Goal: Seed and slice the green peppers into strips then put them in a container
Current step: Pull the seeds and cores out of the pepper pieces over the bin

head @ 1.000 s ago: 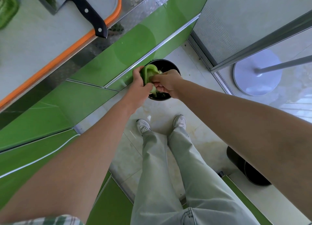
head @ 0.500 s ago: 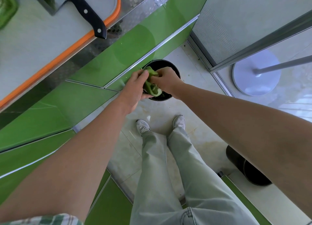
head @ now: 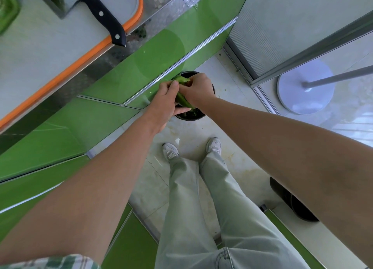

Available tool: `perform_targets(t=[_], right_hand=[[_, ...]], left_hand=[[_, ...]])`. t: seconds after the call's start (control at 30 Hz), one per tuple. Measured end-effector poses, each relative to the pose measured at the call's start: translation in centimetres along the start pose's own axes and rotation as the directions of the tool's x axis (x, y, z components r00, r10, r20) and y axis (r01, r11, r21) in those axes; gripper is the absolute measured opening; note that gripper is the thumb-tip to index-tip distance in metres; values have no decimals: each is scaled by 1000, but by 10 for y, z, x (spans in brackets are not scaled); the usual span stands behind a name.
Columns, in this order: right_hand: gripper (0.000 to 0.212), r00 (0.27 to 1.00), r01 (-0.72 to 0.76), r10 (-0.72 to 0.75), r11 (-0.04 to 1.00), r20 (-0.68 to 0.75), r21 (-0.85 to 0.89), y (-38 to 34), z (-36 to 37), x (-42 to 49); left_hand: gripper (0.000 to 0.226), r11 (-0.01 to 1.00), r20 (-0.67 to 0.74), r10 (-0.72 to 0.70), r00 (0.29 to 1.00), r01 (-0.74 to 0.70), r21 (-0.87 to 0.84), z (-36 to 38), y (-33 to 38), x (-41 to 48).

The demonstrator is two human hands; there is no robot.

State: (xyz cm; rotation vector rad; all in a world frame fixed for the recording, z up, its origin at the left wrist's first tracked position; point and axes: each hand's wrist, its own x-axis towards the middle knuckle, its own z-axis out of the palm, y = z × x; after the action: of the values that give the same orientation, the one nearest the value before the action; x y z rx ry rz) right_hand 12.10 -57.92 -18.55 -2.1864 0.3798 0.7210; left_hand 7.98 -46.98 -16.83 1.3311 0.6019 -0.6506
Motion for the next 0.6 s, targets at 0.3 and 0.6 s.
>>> perform_targets(t=[0.3,0.6], right_hand=[[39,999,28,-29,999,20,25,8,1,-4],[26,999,-12,16,993,-34,118,25,-11,6]], left_hand=[[32,998,22,-5,1000,4,70,-7,-4,-2],[36,998,-132,-39,991,32,-53,-22,-7,5]])
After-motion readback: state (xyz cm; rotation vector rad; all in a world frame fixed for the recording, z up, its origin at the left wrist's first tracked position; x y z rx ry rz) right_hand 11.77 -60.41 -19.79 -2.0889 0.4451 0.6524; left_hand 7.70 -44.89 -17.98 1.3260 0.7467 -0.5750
